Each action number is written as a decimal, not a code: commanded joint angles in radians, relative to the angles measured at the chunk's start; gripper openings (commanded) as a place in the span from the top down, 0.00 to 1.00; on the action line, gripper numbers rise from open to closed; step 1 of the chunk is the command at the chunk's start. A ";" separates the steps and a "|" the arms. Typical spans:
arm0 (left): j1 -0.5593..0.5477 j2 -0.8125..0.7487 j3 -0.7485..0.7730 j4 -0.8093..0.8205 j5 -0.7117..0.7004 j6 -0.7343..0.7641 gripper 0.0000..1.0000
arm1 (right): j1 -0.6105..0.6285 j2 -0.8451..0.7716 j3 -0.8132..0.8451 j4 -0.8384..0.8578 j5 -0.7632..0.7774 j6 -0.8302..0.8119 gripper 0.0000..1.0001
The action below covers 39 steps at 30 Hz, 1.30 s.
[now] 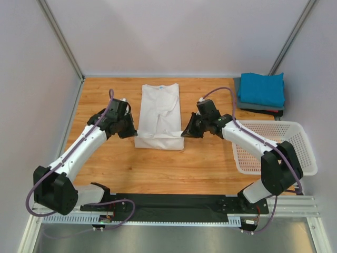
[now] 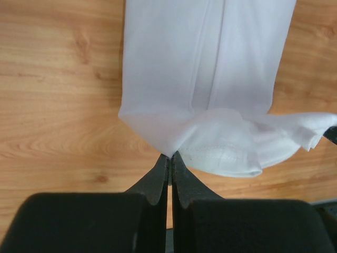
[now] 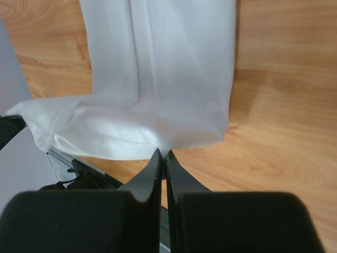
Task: Fold and stack the t-shirts
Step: Fold the tshirt
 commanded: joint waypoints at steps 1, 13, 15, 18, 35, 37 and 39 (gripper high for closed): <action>0.050 0.080 0.068 0.054 0.001 0.073 1.00 | -0.053 0.078 0.095 0.007 -0.032 -0.073 1.00; 0.104 0.357 0.224 0.135 0.036 0.109 1.00 | -0.117 0.374 0.353 0.001 -0.141 -0.171 1.00; 0.107 0.389 0.241 0.137 0.030 0.111 1.00 | -0.126 0.409 0.374 -0.008 -0.153 -0.179 1.00; 0.111 0.426 0.269 0.138 0.022 0.114 1.00 | -0.140 0.446 0.412 -0.007 -0.169 -0.187 1.00; 0.140 0.581 0.366 0.161 0.035 0.128 1.00 | -0.191 0.629 0.595 -0.062 -0.233 -0.224 1.00; 0.140 0.595 0.370 0.166 0.036 0.132 1.00 | -0.191 0.644 0.609 -0.064 -0.235 -0.227 0.99; 0.142 0.610 0.378 0.172 0.036 0.134 1.00 | -0.192 0.658 0.626 -0.067 -0.236 -0.231 0.99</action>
